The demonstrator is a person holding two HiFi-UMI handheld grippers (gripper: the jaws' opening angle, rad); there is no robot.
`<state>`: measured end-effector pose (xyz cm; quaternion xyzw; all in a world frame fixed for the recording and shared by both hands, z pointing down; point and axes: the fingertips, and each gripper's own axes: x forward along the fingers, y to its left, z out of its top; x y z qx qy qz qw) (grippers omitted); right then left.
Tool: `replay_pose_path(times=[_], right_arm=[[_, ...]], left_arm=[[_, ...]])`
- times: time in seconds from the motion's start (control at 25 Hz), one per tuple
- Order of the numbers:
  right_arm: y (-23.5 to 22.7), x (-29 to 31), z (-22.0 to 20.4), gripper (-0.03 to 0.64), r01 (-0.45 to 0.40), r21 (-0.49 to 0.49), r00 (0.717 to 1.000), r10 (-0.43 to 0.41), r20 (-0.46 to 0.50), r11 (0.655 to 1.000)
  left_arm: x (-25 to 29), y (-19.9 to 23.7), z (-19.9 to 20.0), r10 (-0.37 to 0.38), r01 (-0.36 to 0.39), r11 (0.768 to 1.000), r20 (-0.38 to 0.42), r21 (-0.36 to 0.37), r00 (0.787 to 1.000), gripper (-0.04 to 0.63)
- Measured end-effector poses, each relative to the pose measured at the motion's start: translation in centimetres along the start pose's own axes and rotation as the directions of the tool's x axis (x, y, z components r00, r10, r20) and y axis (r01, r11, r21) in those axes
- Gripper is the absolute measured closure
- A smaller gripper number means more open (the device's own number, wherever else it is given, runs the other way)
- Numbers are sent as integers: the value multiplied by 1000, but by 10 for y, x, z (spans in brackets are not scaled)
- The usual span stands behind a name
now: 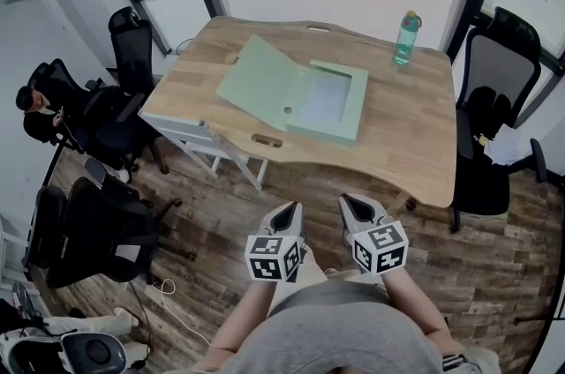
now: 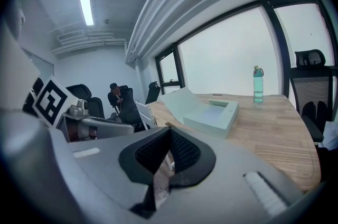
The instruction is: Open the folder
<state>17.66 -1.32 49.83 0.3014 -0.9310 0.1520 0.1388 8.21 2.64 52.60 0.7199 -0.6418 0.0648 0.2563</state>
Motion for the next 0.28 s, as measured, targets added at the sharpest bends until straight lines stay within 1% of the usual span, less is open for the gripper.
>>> replay_pose_path(times=[0.28], right_arm=[[-6, 0, -2, 618, 5, 2, 1000, -5, 3, 1000]], left_arm=[[5, -1, -2, -3, 3, 1000, -8, 4, 1000, 591]])
